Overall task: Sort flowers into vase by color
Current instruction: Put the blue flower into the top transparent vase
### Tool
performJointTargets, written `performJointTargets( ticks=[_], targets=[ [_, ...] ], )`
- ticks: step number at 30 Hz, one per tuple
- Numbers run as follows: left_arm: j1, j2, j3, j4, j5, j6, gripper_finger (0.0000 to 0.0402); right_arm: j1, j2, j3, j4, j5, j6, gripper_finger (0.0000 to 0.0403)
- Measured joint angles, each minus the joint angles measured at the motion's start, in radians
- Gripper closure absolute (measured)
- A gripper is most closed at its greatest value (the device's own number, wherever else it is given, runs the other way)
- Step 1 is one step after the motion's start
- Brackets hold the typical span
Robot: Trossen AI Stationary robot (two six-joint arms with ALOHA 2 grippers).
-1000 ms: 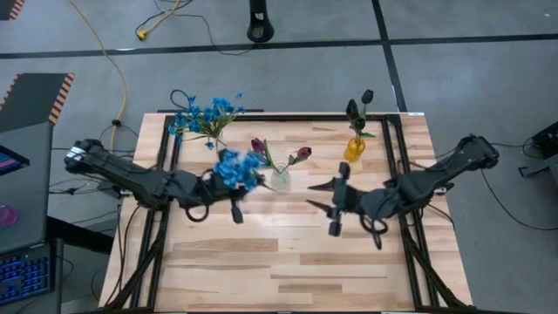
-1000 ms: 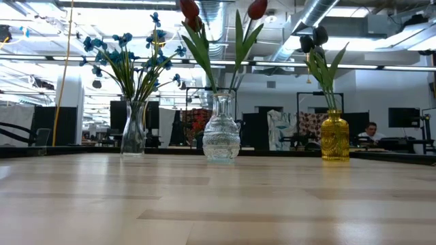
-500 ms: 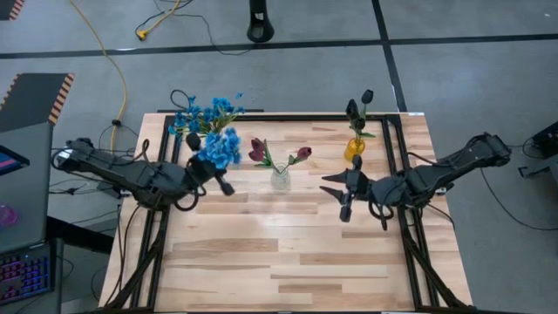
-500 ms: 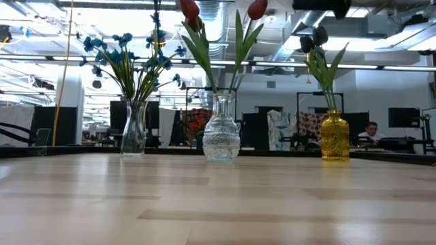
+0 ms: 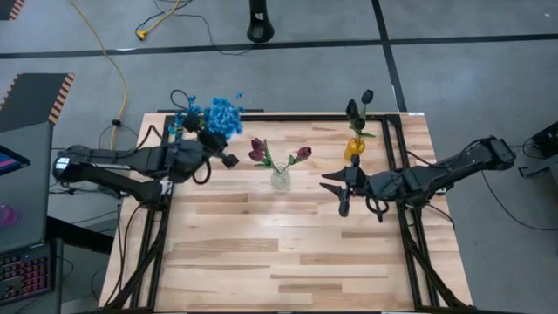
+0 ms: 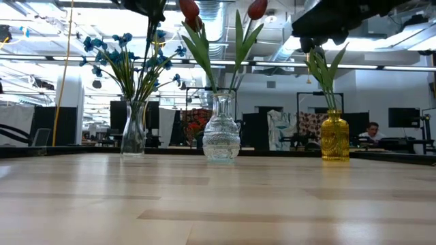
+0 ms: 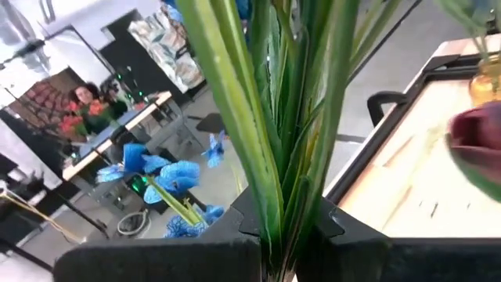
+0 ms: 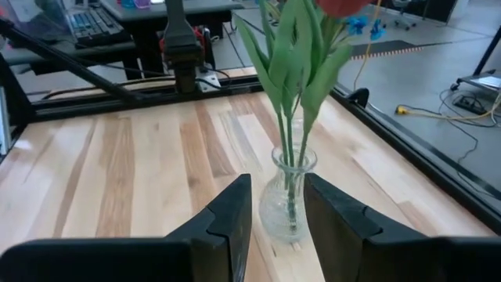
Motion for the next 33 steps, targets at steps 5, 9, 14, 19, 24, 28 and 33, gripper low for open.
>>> performJointTargets(
  ticks=[5, 9, 14, 19, 24, 28, 33],
  targets=[
    [0.093, 0.0, 0.0, -0.03, 0.084, -0.038, 0.0385, -0.007, 0.0, -0.004, 0.002, 0.0, 0.007, 0.0259],
    [0.141, 0.009, 0.0, -0.062, 0.098, -0.057, 0.0387, -0.007, 0.0, -0.004, 0.001, 0.0, 0.007, 0.0259],
    [0.174, 0.046, -0.001, -0.069, 0.127, -0.056, 0.0394, -0.004, 0.0, -0.004, 0.001, 0.0, 0.007, 0.026],
    [0.194, 0.089, -0.001, -0.07, 0.124, -0.051, 0.0397, -0.004, 0.0, -0.004, 0.001, 0.0, 0.007, 0.026],
    [0.212, 0.1, -0.002, -0.078, 0.126, -0.082, 0.0398, -0.004, 0.0, -0.004, 0.0, 0.0, 0.007, 0.026],
    [0.212, 0.1, -0.002, -0.077, 0.11, -0.129, 0.0398, -0.004, 0.0, -0.004, -0.001, 0.0, 0.007, 0.026],
    [0.212, 0.1, -0.002, -0.091, 0.075, -0.187, 0.0399, -0.004, 0.0, -0.004, -0.001, 0.0, 0.007, 0.026]
  ],
)
